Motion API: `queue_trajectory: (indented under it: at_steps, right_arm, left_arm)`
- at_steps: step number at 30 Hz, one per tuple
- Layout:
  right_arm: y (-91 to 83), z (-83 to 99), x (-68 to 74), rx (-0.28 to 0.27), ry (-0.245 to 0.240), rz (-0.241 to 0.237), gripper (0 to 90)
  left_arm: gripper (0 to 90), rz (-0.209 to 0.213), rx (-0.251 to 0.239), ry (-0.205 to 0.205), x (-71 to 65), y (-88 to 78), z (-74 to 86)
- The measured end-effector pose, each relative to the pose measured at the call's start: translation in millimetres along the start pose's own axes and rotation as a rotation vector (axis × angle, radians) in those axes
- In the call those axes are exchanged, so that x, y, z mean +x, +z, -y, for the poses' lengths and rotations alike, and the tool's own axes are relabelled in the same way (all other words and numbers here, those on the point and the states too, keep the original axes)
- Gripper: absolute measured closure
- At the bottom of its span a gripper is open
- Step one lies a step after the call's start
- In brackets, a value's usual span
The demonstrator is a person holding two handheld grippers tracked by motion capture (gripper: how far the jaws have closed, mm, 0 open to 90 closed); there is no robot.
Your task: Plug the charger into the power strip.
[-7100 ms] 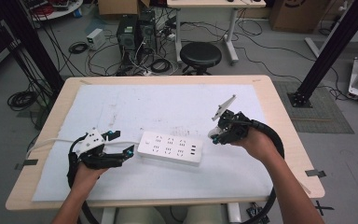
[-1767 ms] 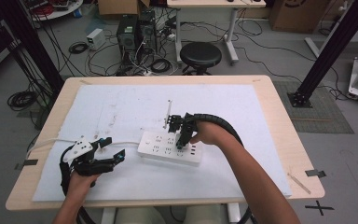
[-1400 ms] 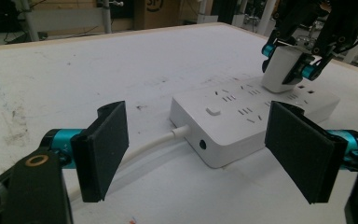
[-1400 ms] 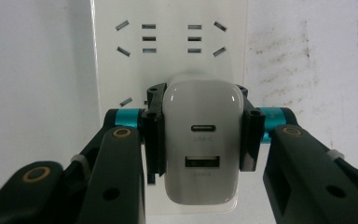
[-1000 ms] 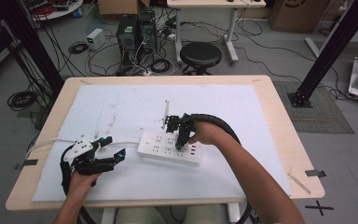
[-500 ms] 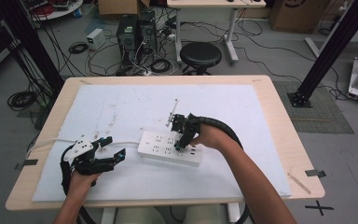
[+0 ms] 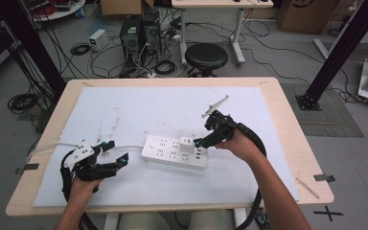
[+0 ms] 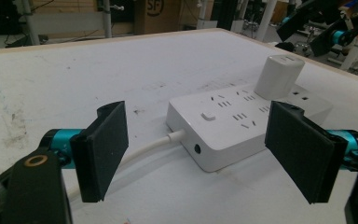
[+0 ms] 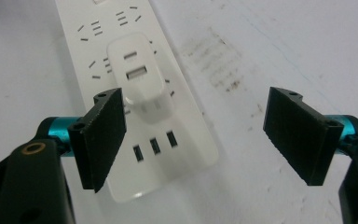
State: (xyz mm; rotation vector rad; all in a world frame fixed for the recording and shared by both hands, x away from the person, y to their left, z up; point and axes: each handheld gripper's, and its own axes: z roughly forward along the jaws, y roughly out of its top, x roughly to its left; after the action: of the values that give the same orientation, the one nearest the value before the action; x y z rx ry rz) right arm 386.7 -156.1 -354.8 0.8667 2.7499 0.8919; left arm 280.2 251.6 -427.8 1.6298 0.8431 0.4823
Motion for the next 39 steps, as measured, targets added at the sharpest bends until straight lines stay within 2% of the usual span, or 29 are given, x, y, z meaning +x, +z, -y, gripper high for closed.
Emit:
queue_trajectory:
  at_steps: [1, 2, 3, 8, 13, 21, 28, 39]
  right_arm:
    - [-6.9, 10.0, -1.2, -0.022, 0.022, 0.013, 21.6]
    - [-6.9, 10.0, -1.2, -0.022, 0.022, 0.013, 21.6]
    - [-13.4, 18.8, -1.0, -0.042, 0.035, 0.035, 21.6]
    - [-26.9, 33.3, 1.3, -0.06, 0.04, 0.063, 21.6]
    - [-47.2, 52.2, 1.2, -0.107, 0.06, 0.108, 21.6]
    - [-64.5, 72.9, 2.2, -0.145, 0.072, 0.167, 21.6]
    - [-69.8, 88.1, 7.2, -0.161, 0.091, 0.188, 21.6]
    - [-71.9, 101.2, 7.5, -0.181, 0.116, 0.19, 21.6]
  left_arm:
    - [21.4, -0.001, -0.001, 0.003, -1.2, -0.2, -1.0]
    - [21.4, -0.001, -0.001, 0.003, -1.2, -0.2, -1.0]
    - [21.4, -0.002, -0.002, 0.006, -1.4, -0.4, -1.6]
    - [21.4, -0.004, -0.004, 0.006, -2.8, -1.4, -3.0]
    - [21.4, -0.008, 0.003, 0.011, -3.5, -2.2, -3.7]
    - [21.4, -0.013, 0.004, 0.017, -4.1, -3.7, -6.2]
    - [21.4, -0.016, 0.007, 0.023, -5.3, -5.3, -8.4]
    - [21.4, -0.016, 0.012, 0.021, -7.7, -3.6, -9.9]
